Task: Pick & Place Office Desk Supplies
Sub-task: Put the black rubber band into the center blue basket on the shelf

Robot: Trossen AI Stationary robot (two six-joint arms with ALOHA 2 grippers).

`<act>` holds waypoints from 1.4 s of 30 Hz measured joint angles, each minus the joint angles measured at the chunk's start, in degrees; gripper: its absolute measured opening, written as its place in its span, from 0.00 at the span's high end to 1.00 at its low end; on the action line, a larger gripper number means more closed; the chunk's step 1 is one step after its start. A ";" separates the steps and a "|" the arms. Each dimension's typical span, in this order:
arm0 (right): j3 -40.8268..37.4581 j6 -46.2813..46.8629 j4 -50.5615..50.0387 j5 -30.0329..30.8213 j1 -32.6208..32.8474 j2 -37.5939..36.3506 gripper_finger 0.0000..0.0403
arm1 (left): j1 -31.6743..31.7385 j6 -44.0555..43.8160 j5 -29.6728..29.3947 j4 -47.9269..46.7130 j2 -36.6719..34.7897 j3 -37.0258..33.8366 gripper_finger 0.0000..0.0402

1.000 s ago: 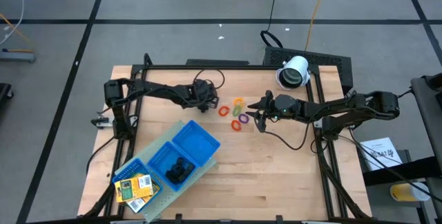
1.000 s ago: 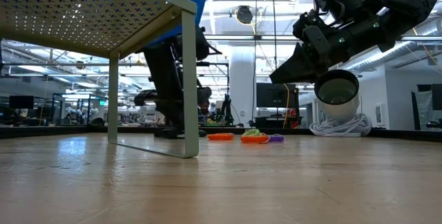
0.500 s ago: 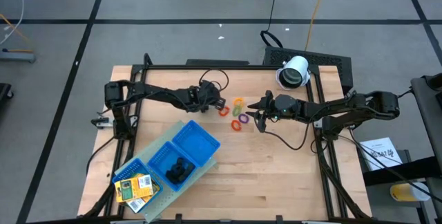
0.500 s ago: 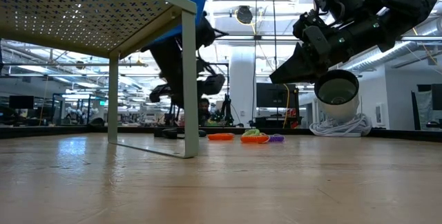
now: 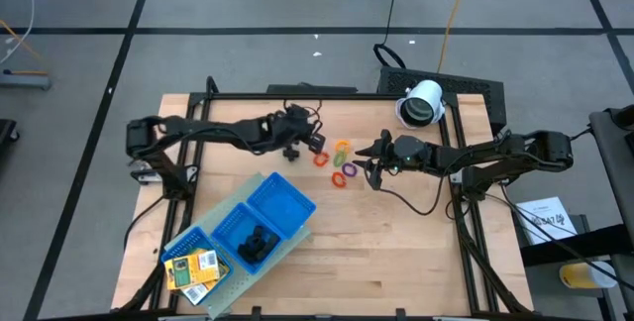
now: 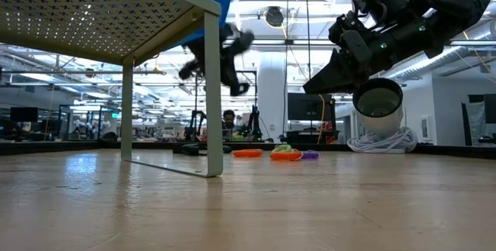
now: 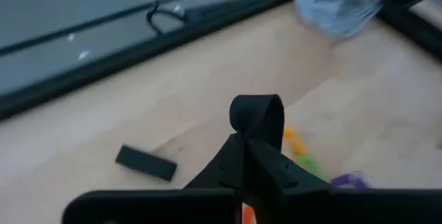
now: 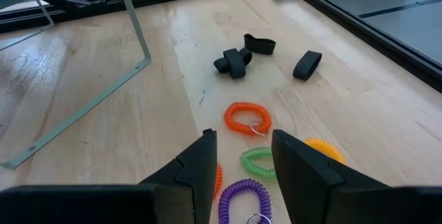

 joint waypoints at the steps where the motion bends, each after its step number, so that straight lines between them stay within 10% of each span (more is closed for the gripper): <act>1: 0.00 -0.01 0.00 -0.01 0.01 0.00 0.68 | -0.38 0.55 -0.02 -0.14 -1.45 0.00 0.96; 23: -0.01 -0.19 0.08 -0.01 0.02 0.00 0.68 | -15.18 4.45 -1.49 -18.90 -30.15 0.00 0.98; 42: 0.00 -0.17 0.54 0.00 0.02 0.00 0.68 | -43.73 6.22 0.60 -21.86 -34.14 -0.02 0.94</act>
